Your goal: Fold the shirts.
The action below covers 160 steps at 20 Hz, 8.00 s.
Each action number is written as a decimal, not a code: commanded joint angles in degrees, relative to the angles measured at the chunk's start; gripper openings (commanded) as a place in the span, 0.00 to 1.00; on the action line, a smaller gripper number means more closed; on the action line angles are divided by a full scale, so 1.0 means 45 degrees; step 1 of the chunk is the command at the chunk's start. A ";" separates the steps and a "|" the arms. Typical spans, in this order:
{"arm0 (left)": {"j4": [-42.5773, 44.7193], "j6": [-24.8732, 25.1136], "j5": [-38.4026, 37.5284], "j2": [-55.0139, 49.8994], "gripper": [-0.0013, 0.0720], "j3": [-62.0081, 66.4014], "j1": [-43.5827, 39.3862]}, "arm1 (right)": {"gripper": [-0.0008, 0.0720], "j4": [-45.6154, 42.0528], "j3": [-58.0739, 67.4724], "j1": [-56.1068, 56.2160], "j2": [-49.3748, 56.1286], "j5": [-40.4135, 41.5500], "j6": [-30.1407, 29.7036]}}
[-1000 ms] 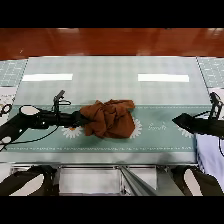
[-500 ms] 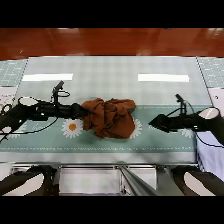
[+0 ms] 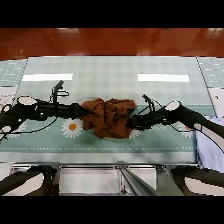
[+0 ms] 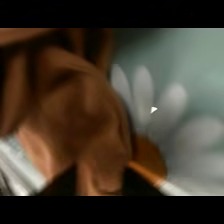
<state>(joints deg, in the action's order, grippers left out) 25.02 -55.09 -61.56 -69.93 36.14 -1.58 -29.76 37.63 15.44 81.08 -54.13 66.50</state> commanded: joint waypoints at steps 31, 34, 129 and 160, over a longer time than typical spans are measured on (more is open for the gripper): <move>0.3682 -0.5756 -0.5319 0.8981 0.07 0.5571 0.1851 | 0.05 -0.9607 1.2162 -0.2385 -0.8976 -0.7305 0.5372; 0.3633 -0.4877 -0.3371 0.8636 0.07 0.1564 0.1851 | 0.05 -0.9602 1.0579 -0.2385 -0.7407 -0.5751 0.4663; -0.0223 -0.2404 -0.1525 0.0937 0.06 1.1064 0.3220 | 0.05 -0.6455 1.4314 -0.4216 -0.3060 -0.3638 0.4231; 0.2953 -0.2506 0.0345 0.0928 0.07 0.8553 0.2929 | 0.05 -0.7703 0.8471 -0.4464 -0.3881 -0.2545 0.3104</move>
<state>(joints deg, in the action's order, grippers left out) 41.41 -70.24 -66.70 -53.08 76.86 15.73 -68.93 79.09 -4.62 52.66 -73.41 84.68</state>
